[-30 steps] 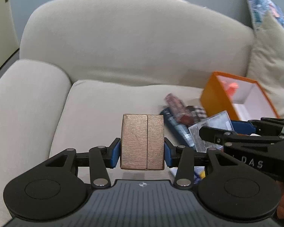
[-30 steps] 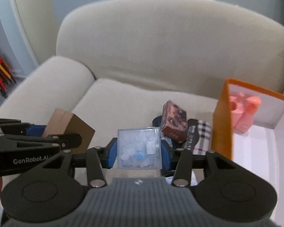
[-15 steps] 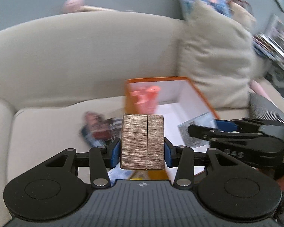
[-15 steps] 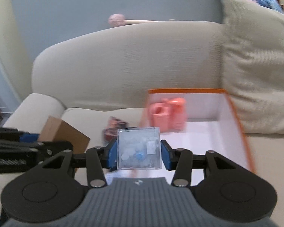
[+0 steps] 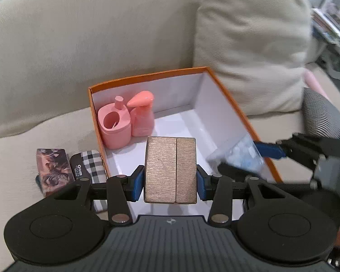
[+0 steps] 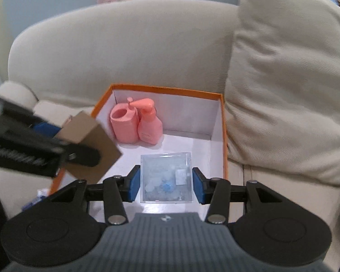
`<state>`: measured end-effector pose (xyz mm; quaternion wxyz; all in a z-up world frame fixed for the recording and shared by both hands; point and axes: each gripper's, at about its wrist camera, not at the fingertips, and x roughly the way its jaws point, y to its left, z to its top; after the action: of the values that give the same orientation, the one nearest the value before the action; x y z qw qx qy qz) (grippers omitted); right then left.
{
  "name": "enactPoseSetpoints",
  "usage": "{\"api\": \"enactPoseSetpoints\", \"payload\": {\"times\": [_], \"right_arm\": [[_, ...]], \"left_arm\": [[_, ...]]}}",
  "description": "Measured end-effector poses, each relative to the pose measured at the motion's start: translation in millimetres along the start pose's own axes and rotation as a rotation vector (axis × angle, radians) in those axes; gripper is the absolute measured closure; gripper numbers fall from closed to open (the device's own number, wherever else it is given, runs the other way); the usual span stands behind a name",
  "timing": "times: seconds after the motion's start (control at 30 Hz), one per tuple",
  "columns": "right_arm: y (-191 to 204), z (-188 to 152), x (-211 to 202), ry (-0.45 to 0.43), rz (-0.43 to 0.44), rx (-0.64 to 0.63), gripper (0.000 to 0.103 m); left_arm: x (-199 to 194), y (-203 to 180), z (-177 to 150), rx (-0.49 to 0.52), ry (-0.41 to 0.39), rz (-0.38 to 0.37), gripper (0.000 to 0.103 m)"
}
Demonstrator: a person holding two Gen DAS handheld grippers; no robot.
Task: Organize rigid objects
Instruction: 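Lower wooden block into box with left tool while right tool lowers clear cube beside it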
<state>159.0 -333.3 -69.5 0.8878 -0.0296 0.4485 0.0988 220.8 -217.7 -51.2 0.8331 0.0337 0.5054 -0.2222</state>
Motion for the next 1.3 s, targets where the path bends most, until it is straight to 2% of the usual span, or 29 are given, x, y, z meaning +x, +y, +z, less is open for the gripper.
{"api": "enactPoseSetpoints", "payload": {"times": [0.17,0.3,0.5,0.7,0.77,0.83,0.9,0.93,1.17,1.3], "right_arm": [[-0.9,5.8,44.0,0.043,0.009,-0.079,0.054],[-1.5,6.4,68.4,0.064,0.028,-0.112,0.054],[-2.0,2.9,85.8,0.093,0.040,-0.194,0.055],[2.8,-0.7,97.2,0.129,0.040,-0.286,0.055],[2.1,-0.9,100.4,0.146,0.048,-0.293,0.055],[4.6,-0.7,103.0,0.169,0.046,-0.311,0.054],[8.4,-0.1,106.3,0.188,0.023,-0.343,0.054],[10.3,-0.3,107.1,0.192,0.013,-0.357,0.054],[14.2,-2.3,97.2,0.168,-0.007,-0.405,0.052],[27.7,-10.1,77.0,0.144,-0.032,-0.458,0.047]], "left_arm": [[40.0,4.0,18.0,-0.028,0.068,0.054,0.052],[60.1,7.0,22.2,-0.050,0.090,0.048,0.052],[81.6,0.4,24.9,-0.036,0.120,0.061,0.052],[99.2,3.7,23.9,-0.066,0.139,0.066,0.052],[101.7,5.2,23.0,-0.066,0.145,0.056,0.051],[98.7,7.6,21.8,-0.068,0.134,0.038,0.046],[97.0,9.6,22.2,-0.072,0.133,0.006,0.034],[96.1,10.5,22.3,-0.071,0.137,-0.010,0.034],[80.6,7.9,22.6,0.007,0.131,-0.063,0.034],[66.9,5.1,17.3,0.095,0.146,-0.091,0.042]]}}
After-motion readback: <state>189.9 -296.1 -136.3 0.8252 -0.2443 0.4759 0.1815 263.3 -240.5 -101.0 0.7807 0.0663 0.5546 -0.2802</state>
